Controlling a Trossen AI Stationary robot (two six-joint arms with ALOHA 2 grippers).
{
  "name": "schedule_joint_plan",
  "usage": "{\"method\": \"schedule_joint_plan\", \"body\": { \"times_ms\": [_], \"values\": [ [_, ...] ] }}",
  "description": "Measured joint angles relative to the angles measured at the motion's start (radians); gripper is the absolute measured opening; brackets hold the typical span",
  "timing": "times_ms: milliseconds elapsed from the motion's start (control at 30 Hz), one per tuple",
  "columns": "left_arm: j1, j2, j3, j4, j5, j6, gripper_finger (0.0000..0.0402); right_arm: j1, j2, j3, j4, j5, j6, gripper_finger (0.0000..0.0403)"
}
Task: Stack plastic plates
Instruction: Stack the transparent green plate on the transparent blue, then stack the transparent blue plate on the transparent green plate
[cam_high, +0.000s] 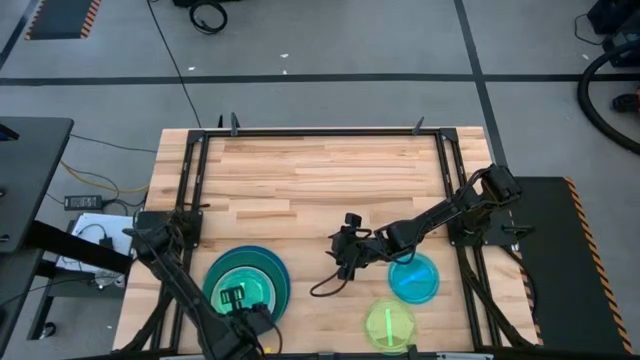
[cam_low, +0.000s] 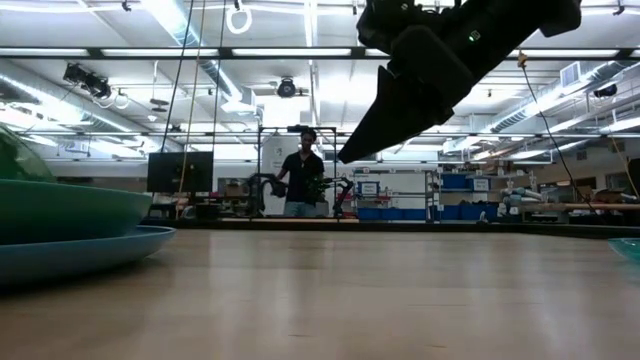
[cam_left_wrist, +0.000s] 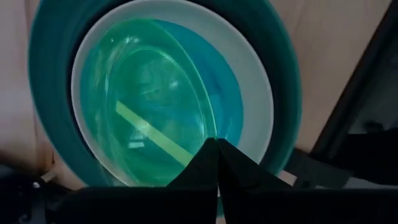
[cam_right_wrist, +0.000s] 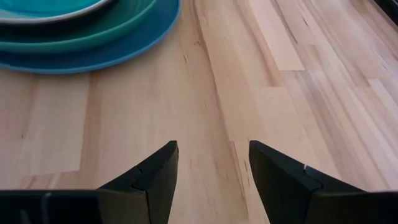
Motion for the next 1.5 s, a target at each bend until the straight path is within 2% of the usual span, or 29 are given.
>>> {"method": "schedule_joint_plan", "body": {
  "times_ms": [167,400,533,667,800,933,1067,1300,1500],
  "values": [
    [0.000,0.000,-0.020,0.004,-0.014,-0.009,0.0018,0.000,0.000,0.000,0.004,-0.002,0.000,0.0207],
    [0.018,0.000,-0.005,0.007,-0.020,0.023,0.0114,0.000,0.000,0.000,0.019,-0.017,-0.001,0.0207],
    [0.063,-0.001,0.014,0.027,-0.027,0.145,0.0150,0.000,0.000,0.000,0.022,-0.023,-0.002,0.0207],
    [0.107,-0.001,0.014,0.057,-0.069,0.294,0.0156,0.000,-0.002,0.001,-0.024,-0.071,-0.002,0.0207],
    [0.150,-0.001,0.014,0.102,-0.172,0.454,0.0151,0.009,-0.042,0.028,-0.183,-0.123,0.029,0.0205],
    [0.186,-0.001,0.014,0.185,-0.302,0.694,0.0144,0.017,-0.085,0.059,-0.380,-0.143,0.045,0.0199],
    [0.229,-0.001,0.014,0.286,-0.394,0.868,0.0142,0.010,-0.124,0.062,-0.562,-0.235,0.088,0.0193],
    [0.289,-0.003,-0.078,0.537,-0.428,1.091,0.0142,-0.007,-0.134,0.058,-0.907,-0.444,0.097,0.0189],
    [0.297,-0.002,-0.181,0.736,-0.428,1.199,0.0142,-0.022,-0.134,0.053,-1.058,-0.587,0.087,0.0189]
  ]
}}
